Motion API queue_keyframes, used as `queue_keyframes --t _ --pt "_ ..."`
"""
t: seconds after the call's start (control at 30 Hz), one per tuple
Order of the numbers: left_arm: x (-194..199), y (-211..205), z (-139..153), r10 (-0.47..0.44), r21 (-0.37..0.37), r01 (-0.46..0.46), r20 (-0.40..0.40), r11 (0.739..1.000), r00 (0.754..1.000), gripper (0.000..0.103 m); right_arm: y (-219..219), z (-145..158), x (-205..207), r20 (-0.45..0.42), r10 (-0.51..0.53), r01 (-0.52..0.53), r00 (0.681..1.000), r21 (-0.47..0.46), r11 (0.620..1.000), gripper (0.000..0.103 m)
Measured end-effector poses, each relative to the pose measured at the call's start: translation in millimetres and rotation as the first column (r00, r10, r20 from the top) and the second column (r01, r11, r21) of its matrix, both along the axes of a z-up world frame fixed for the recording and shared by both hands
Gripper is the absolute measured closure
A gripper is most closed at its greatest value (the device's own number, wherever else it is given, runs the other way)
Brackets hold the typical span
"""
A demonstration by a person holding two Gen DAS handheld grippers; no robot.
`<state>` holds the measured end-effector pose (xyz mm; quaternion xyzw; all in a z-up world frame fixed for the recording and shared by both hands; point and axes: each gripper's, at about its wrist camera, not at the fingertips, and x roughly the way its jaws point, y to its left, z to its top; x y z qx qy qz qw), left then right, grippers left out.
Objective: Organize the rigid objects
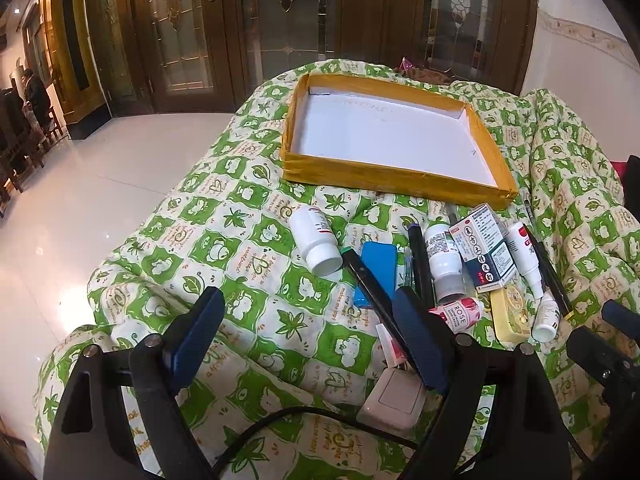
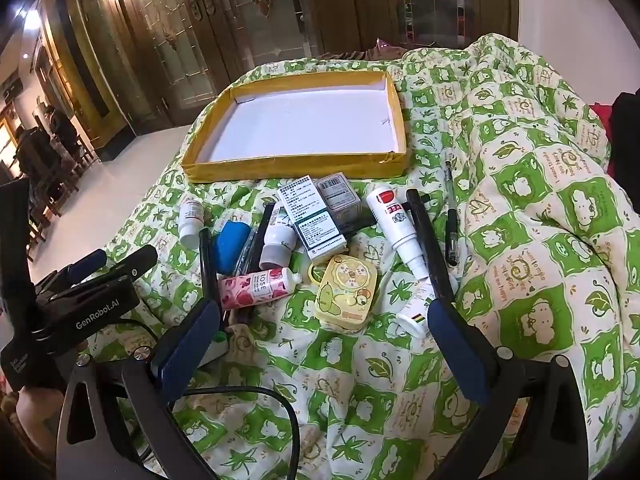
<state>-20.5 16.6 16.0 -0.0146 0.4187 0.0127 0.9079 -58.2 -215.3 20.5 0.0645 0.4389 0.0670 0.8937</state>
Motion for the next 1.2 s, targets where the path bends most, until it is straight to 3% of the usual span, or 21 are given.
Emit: queue_keyframes --t 0.63,0.7,0.9,1.2 --pt "1 2 4 -0.002 0.000 0.002 0.006 1.000 1.000 0.016 0 4 -1 -0.002 -0.031 0.031 1.000 -0.008 0.999 0.001" --pt "1 2 5 -0.002 0.001 0.002 0.008 1.000 1.000 0.016 -6 3 -2 0.039 -0.031 0.031 0.999 -0.004 1.000 0.001" --pt "1 1 9 -0.005 -0.003 0.005 0.023 1.000 1.000 0.016 -7 -1 1 -0.048 -0.029 0.030 0.998 0.013 0.999 0.001" --pt "-3 -5 9 -0.044 -0.004 0.045 0.068 0.999 0.997 0.016 -7 0 2 -0.050 -0.032 0.032 0.998 0.005 0.999 0.001"
